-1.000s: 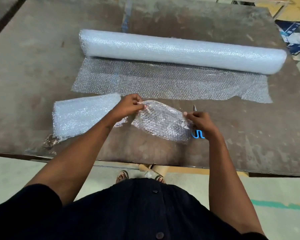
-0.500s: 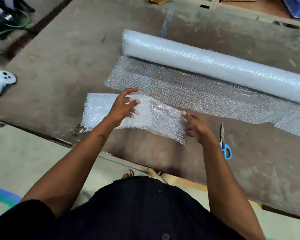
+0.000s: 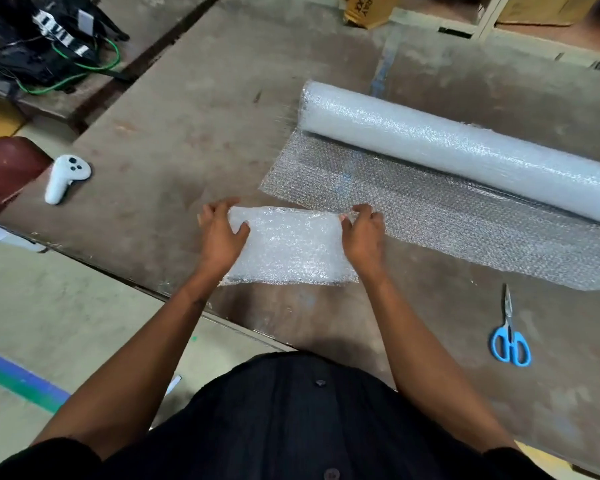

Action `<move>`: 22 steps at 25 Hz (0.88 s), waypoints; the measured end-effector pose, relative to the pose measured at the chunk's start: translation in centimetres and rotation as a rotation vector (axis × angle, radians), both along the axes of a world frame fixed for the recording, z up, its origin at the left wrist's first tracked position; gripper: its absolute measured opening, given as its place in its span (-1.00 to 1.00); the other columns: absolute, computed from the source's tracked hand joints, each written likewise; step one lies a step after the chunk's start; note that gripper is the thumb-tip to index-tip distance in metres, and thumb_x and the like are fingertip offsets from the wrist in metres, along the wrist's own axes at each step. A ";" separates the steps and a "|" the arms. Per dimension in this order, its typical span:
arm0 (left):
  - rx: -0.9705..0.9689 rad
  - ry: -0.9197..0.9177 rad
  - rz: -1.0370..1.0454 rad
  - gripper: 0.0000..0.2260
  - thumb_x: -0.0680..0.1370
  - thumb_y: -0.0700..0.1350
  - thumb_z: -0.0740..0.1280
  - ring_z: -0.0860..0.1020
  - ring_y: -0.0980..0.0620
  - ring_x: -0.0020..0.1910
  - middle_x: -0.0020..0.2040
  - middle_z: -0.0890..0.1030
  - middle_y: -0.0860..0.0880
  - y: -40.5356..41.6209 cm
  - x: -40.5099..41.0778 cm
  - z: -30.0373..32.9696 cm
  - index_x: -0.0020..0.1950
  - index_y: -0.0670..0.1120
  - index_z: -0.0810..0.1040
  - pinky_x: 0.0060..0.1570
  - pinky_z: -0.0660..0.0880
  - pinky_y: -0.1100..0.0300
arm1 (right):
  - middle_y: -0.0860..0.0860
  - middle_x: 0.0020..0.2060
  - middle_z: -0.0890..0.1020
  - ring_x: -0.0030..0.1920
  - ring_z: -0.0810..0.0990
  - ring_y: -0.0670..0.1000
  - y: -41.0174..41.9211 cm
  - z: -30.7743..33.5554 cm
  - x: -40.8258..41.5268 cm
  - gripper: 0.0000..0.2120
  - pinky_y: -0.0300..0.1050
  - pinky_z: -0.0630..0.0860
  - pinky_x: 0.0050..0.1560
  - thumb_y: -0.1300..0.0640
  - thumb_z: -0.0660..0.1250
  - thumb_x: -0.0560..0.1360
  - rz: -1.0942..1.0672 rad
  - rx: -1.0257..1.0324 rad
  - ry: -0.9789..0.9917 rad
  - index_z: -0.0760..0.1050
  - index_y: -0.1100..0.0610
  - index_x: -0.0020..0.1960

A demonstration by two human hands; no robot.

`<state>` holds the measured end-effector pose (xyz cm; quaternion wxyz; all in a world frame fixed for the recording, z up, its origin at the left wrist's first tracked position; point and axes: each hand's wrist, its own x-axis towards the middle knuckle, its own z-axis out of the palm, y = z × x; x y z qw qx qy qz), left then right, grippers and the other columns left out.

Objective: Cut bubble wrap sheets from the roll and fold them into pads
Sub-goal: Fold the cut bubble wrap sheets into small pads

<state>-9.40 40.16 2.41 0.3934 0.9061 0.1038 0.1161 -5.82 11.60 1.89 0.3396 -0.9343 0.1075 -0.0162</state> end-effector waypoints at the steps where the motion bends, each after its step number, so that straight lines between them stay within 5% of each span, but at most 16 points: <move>1: 0.076 -0.037 0.059 -0.53 0.53 -0.18 0.45 0.42 -0.10 0.33 0.34 0.43 -0.17 0.1 -0.4 -0.3 0.44 -0.06 0.52 0.44 0.30 0.14 | 0.24 0.30 0.51 0.29 0.51 0.23 0.7 0.0 -0.6 -0.58 0.16 0.45 0.29 -0.04 0.31 0.70 0.009 -0.204 -0.029 0.41 0.17 0.45; 3: 0.210 -0.130 0.069 -0.50 0.58 -0.11 0.42 0.35 -0.13 0.48 0.47 0.37 -0.13 -0.8 -1.4 0.0 0.52 -0.02 0.44 0.43 0.28 -0.09 | 0.28 0.45 0.42 0.46 0.40 0.28 2.3 1.0 -1.6 -0.52 0.24 0.36 0.44 -0.04 0.24 0.72 0.057 -0.457 -0.189 0.34 0.18 0.54; 5: 0.373 -0.184 -0.092 -0.49 0.67 -0.06 0.31 0.26 -0.05 0.60 0.63 0.26 -0.05 -2.4 -1.7 0.1 0.62 0.03 0.33 0.45 0.22 -0.12 | 0.23 0.60 0.34 0.62 0.28 0.26 4.6 1.4 -2.3 -0.52 0.27 0.25 0.57 -0.02 0.14 0.75 0.235 -0.494 -0.303 0.29 0.15 0.61; 9: 0.631 -0.062 -0.350 -0.50 0.72 0.11 0.03 0.12 0.06 0.68 0.70 0.19 0.04 -3.4 -0.3 -2.6 0.69 0.12 0.23 0.59 0.02 -0.02 | 0.05 0.68 0.23 0.70 0.11 0.08 7.5 -1.8 -2.7 -0.44 0.23 0.13 0.63 -0.19 -0.01 0.75 0.443 -0.384 -0.132 0.19 -0.01 0.69; 14: 0.565 0.052 -0.346 -0.37 0.68 0.29 0.08 0.12 -0.06 0.69 0.71 0.16 -0.06 -0.5 0.4 -5.2 0.71 0.06 0.16 0.63 0.10 -0.11 | -0.01 0.71 0.16 0.72 0.01 0.04 4.6 -3.7 -2.2 -0.36 0.18 -0.03 0.69 -0.35 -0.08 0.72 0.320 -0.320 -0.042 0.11 -0.09 0.71; 19: 0.425 0.226 -0.368 -0.27 0.63 0.41 0.07 -0.02 -0.15 0.71 0.74 -0.01 -0.07 0.0 0.9 -5.0 0.73 0.12 0.04 0.64 0.09 -0.14 | -0.03 0.73 0.05 0.72 -0.09 0.01 4.2 -4.0 -2.8 -0.40 0.17 -0.10 0.70 -0.33 -0.04 0.73 0.273 -0.205 -0.001 0.04 -0.17 0.72; 22: 0.473 0.177 -0.341 -0.30 0.64 0.39 0.07 -0.06 -0.12 0.71 0.74 -0.04 -0.06 0.0 0.6 -4.2 0.72 0.12 0.07 0.65 0.00 -0.20 | 0.00 0.73 0.04 0.72 -0.06 0.03 3.2 -3.5 -3.4 -0.42 0.19 -0.07 0.69 -0.26 -0.03 0.75 0.229 -0.237 -0.033 0.08 -0.11 0.72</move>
